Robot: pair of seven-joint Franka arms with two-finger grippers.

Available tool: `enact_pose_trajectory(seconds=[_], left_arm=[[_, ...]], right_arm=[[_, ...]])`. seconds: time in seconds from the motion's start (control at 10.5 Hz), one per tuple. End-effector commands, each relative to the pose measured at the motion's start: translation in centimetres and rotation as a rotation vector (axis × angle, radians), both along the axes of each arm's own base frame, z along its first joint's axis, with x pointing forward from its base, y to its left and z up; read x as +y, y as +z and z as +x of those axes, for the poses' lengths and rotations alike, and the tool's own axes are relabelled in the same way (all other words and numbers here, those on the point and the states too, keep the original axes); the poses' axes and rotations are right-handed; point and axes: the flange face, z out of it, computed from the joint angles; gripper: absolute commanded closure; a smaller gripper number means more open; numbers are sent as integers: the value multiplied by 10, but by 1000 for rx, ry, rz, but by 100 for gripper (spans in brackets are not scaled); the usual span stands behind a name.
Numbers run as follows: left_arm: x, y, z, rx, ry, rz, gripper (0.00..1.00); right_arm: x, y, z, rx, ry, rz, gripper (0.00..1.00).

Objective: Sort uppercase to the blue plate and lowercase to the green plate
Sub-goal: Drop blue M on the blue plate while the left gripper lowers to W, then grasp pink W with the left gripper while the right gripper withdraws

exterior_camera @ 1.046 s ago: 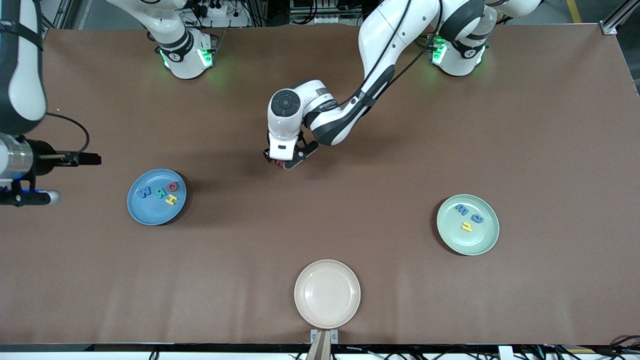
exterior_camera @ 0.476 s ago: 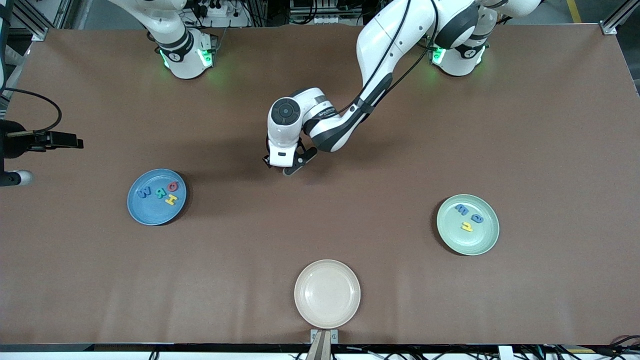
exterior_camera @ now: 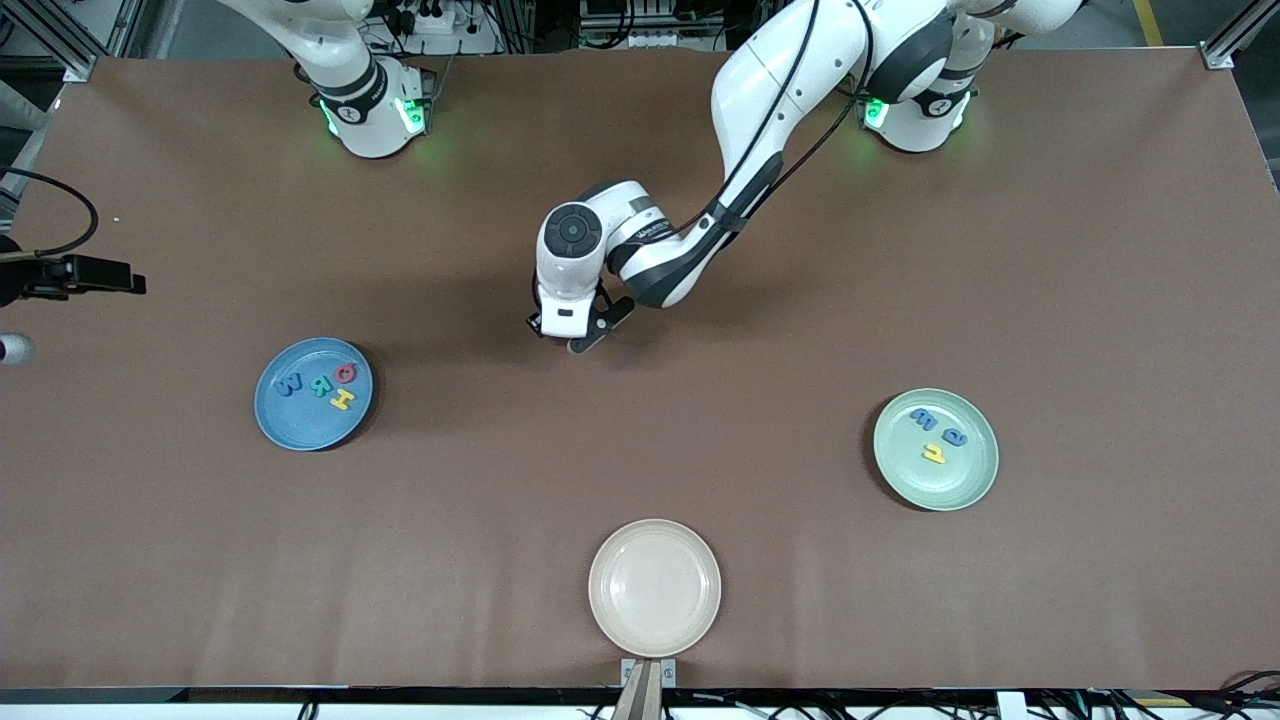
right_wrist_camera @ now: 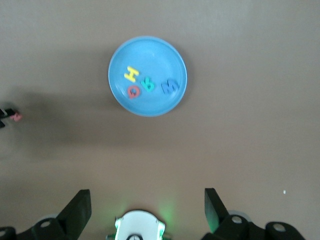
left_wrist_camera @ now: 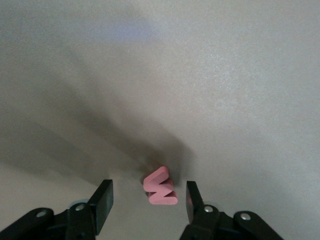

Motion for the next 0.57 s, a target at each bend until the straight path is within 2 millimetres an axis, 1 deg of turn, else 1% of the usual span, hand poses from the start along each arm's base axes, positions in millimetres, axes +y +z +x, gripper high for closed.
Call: enact_pose_trajectory(seconds=[0.0,0.19,0.29,0.38,0.48], left_arm=[[-7,-4,2,15,36,-23,35],[-8,-6,3,21,44,-31,35],[-7,-7,4,22,45,-32,35],[-6,-9,5,22,47,-32,35],[-7,-10,5,19,52,-40,37]], right_arm=[[28,9,-7,-77,45,12,0],[54,2,-21,-158,85,-11,0],[63,4,-25,-181,102,-15,0],[73,12,-31,-207,117,-19,0],[77,17,-38,-239,126,-19,0]])
